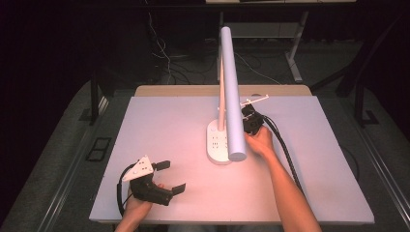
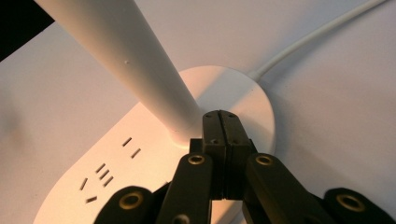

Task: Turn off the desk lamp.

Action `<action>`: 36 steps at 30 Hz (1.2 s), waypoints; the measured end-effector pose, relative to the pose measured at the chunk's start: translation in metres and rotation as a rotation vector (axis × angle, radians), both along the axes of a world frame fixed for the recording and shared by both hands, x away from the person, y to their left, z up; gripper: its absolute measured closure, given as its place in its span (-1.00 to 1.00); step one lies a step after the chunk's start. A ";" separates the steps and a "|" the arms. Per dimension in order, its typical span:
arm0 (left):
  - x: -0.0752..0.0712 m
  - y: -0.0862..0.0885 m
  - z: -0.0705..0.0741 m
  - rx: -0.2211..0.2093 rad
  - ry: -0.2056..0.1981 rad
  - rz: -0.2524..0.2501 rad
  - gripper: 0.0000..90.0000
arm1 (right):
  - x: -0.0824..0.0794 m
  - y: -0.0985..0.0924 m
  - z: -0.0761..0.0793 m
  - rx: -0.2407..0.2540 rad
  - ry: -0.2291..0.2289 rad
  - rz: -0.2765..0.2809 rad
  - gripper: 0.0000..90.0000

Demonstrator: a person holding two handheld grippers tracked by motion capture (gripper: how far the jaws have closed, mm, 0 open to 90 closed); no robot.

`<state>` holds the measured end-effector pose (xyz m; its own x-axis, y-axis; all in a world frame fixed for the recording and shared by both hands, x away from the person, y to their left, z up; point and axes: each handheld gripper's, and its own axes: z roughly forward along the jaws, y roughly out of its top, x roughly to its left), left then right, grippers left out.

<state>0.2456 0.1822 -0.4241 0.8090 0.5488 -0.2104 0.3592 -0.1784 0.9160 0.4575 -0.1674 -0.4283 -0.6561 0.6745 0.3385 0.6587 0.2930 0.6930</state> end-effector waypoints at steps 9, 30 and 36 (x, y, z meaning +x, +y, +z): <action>0.000 0.000 0.000 0.003 0.000 -0.002 -1.00 | 0.000 0.000 -0.002 0.014 0.003 0.003 1.00; 0.001 -0.002 -0.001 0.004 0.002 -0.004 -1.00 | -0.003 0.004 0.001 -0.027 -0.015 -0.009 1.00; 0.000 -0.001 0.000 0.005 -0.001 -0.004 -1.00 | -0.002 0.004 0.001 -0.021 -0.014 -0.009 1.00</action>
<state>0.2460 0.1816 -0.4245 0.8115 0.5466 -0.2067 0.3573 -0.1842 0.9157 0.4552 -0.1639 -0.4274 -0.6544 0.6875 0.3149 0.6517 0.3016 0.6959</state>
